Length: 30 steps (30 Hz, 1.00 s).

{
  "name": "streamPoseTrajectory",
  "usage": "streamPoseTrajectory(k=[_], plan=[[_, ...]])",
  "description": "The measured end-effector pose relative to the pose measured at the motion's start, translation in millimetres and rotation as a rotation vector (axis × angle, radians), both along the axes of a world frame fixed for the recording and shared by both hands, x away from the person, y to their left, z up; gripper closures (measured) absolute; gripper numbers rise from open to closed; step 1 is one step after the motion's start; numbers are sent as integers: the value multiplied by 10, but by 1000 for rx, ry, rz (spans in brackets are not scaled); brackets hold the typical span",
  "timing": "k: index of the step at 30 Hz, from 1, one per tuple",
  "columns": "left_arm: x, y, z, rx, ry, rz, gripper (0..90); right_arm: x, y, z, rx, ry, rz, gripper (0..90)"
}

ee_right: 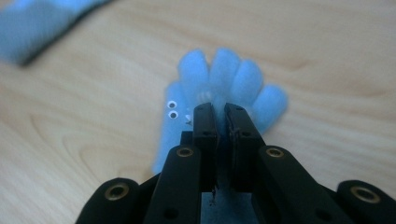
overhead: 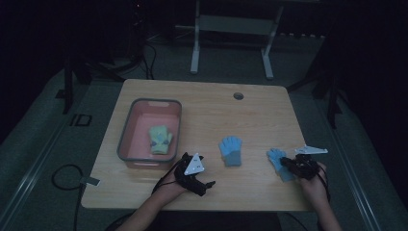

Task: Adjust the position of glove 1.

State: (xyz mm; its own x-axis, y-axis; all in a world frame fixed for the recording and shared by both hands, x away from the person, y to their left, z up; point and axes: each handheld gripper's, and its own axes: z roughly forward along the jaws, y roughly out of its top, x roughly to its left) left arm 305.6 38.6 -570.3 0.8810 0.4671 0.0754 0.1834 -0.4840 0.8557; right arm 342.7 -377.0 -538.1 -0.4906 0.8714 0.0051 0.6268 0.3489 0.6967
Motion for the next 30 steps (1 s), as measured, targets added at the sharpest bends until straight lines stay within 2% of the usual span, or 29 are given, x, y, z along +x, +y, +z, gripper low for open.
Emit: streamPoseTrajectory(k=[5,9,11,16,18,22,26,30], plan=[[2,-5,-1,2,3,-1,21,37,74,256,36,-59,-56,840],[1,0,0,2,-3,-4,21,110,173,414,36,-99,-90,841],[-4,-4,0,3,-6,0,21,151,237,472,42,-113,-103,841],[-3,-2,0,1,-5,0,21,241,430,554,18,-143,-149,840],[-3,4,1,-1,-4,-1,21,268,489,552,6,-140,-162,840],[-5,4,1,0,-6,-3,21,319,544,488,18,-123,-187,840],[-6,-5,0,7,-11,-4,21,395,610,354,38,-89,-250,839],[-13,-4,1,6,-10,-5,21,436,669,231,22,-69,-277,839]])
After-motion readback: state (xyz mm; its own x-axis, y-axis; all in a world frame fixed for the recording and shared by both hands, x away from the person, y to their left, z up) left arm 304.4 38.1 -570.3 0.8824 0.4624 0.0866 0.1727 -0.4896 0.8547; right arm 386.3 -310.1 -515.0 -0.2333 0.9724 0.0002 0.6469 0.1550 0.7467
